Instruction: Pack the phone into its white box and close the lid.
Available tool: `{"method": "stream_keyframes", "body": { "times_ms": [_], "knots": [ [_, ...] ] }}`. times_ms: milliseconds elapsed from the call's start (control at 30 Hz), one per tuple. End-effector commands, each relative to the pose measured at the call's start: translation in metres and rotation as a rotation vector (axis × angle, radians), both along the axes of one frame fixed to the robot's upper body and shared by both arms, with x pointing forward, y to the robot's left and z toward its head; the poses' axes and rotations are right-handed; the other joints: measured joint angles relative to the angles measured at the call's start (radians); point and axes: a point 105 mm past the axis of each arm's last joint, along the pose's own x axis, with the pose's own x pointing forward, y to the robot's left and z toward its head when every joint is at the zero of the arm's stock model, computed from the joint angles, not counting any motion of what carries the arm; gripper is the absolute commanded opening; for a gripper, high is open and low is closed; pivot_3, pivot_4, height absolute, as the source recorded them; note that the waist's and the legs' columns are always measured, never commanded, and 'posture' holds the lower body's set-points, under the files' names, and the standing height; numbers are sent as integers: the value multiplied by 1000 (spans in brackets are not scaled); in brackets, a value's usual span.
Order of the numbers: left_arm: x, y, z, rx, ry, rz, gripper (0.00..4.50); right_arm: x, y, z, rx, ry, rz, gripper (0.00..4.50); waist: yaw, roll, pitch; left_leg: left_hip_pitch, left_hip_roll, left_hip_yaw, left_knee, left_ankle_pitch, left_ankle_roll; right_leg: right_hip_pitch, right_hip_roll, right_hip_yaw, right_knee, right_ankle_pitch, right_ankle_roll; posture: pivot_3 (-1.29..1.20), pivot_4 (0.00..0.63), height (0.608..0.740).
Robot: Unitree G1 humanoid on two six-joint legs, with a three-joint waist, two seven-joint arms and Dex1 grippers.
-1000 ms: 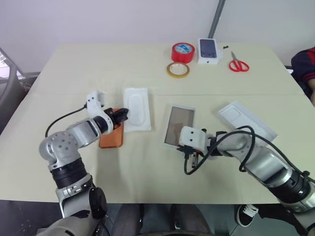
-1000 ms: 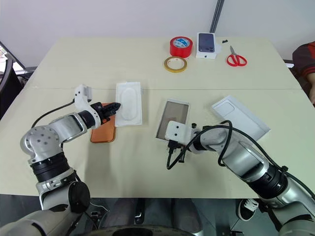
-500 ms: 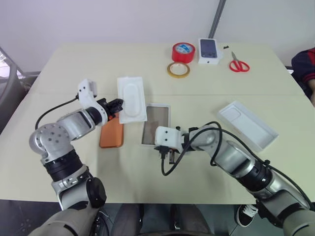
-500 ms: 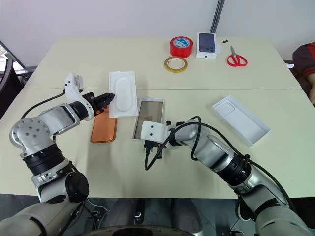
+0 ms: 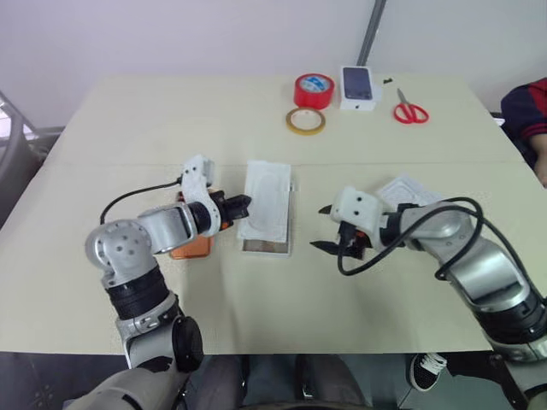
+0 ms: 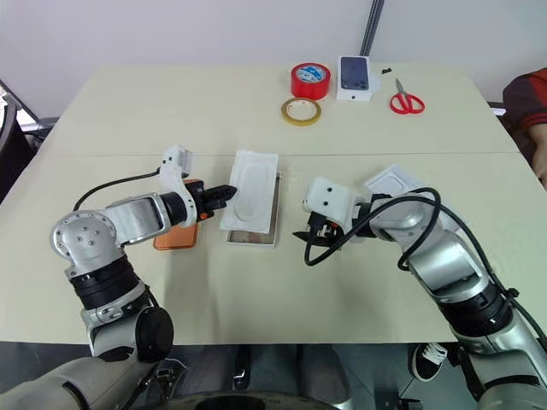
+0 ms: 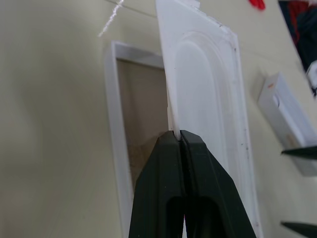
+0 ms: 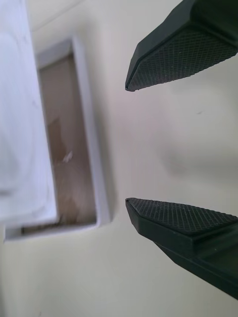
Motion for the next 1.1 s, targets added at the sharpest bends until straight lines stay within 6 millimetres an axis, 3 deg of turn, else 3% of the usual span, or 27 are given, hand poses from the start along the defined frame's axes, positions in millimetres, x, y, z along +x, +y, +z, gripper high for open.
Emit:
{"method": "stream_keyframes", "body": {
  "times_ms": [33, 233, 333, 500, 533, 633, 800, 833, 1000, 1100],
  "knots": [
    [-4, -1, 0, 23, -12, -5, 0, 0, 0, 10, 13, -54, -3, 3576, 3, 0, 0, 0, 0, 0, 0, 0, 0, 0, 0, 0, 0, 0, 0, 0, 150, 740],
    [-6, -5, -3, 18, -4, -2, 0, 1, 2, 6, 17, -58, -13, 3576, 11, 0, 0, -1, -1, 0, 1, 0, 0, 0, -1, 0, 0, 0, 0, 0, 150, 740],
    [-6, -5, -1, 12, -17, 2, 914, 3, 5, 5, 18, -65, -10, 3633, 8, 0, 0, -1, -1, 0, 1, 0, 0, 1, -1, 0, 0, 0, 0, 0, 150, 740],
    [-7, -3, 10, -18, -62, -4, 3348, 7, 7, 9, 39, -73, -15, 3633, 8, 0, 0, -1, 0, 0, 1, 0, 0, 0, 0, 0, 0, 0, 0, 0, 150, 740],
    [-7, -1, 13, -23, -76, -3, 3348, 9, 7, 10, 43, -78, -18, 3633, 8, 0, 0, -1, 0, 0, 1, 0, 0, 0, 0, 0, 0, 0, 0, 0, 150, 740],
    [-5, 12, 27, -30, -127, 15, 3390, 18, 8, 14, 67, -89, -49, 2780, 6, 0, 0, -1, 0, 0, 1, 0, 0, 0, 0, 0, 0, 0, 0, 0, 150, 740],
    [1, 44, 43, 38, -237, 71, 3390, 38, 21, 19, 108, -107, -110, 294, 3, 0, 0, 0, 0, 0, 1, 1, -1, 0, 0, 0, 0, 0, 0, 0, 150, 740],
    [2, 52, 46, 74, -278, 79, 3390, 41, 25, 20, 117, -107, -115, 26, 1, 0, 0, 0, 0, 0, 0, 1, -1, 0, 0, 0, 0, 0, 0, 0, 150, 740],
    [-4, 83, 33, 334, -442, 14, 3390, 64, 53, 17, 172, -101, -206, 26, -1, 1, 0, 0, 0, 1, -2, 2, -3, -2, 0, 1, 0, 0, 0, 0, 150, 740],
    [-11, 91, 23, 393, -478, -46, 3390, 72, 69, 11, 174, -99, -225, 26, 7, 1, 0, 0, 0, 1, -2, 2, -3, -2, -1, 1, 0, 0, -1, 0, 150, 740]
  ]
}}
